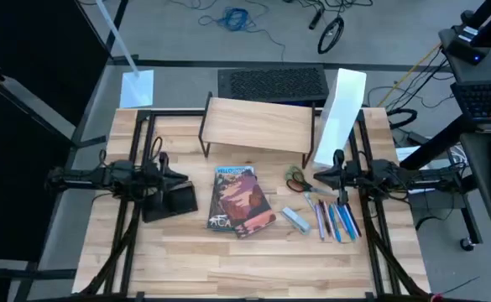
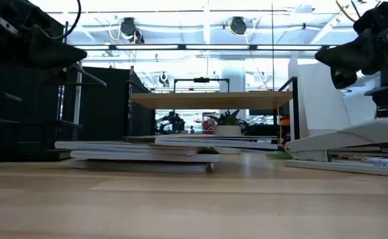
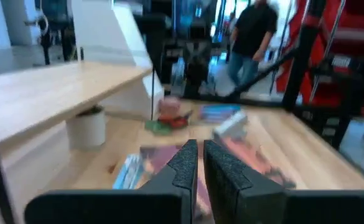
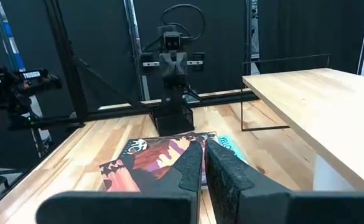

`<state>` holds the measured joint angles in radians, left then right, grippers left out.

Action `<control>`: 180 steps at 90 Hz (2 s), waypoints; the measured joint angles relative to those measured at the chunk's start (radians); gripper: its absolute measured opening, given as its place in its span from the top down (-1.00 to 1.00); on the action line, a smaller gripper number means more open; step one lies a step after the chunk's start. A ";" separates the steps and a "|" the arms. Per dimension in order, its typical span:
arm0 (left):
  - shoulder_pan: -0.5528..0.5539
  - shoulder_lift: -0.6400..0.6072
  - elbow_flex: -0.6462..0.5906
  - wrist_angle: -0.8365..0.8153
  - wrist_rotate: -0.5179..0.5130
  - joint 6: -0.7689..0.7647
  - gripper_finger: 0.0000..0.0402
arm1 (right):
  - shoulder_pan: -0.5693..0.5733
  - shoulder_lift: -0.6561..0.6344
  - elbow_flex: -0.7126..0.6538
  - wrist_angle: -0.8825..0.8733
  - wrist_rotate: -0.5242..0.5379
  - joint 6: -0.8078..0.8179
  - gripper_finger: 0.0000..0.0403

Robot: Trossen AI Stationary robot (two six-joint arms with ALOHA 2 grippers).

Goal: Stock shelves
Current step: Return to Home Position

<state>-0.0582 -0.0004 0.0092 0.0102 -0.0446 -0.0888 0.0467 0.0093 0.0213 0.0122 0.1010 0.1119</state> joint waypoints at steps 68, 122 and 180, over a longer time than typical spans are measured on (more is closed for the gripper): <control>0.000 0.006 -0.001 0.002 0.016 0.044 0.94 | 0.000 0.001 0.000 0.000 0.000 0.015 0.98; 0.000 0.006 -0.002 0.003 0.014 0.044 0.94 | 0.000 0.001 0.000 0.000 0.000 0.018 0.98; 0.000 0.006 -0.002 0.003 0.014 0.044 0.94 | 0.000 0.001 0.000 0.000 0.001 0.018 0.98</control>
<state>-0.0584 0.0059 0.0074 0.0132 -0.0303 -0.0452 0.0465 0.0101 0.0212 0.0124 0.1017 0.1299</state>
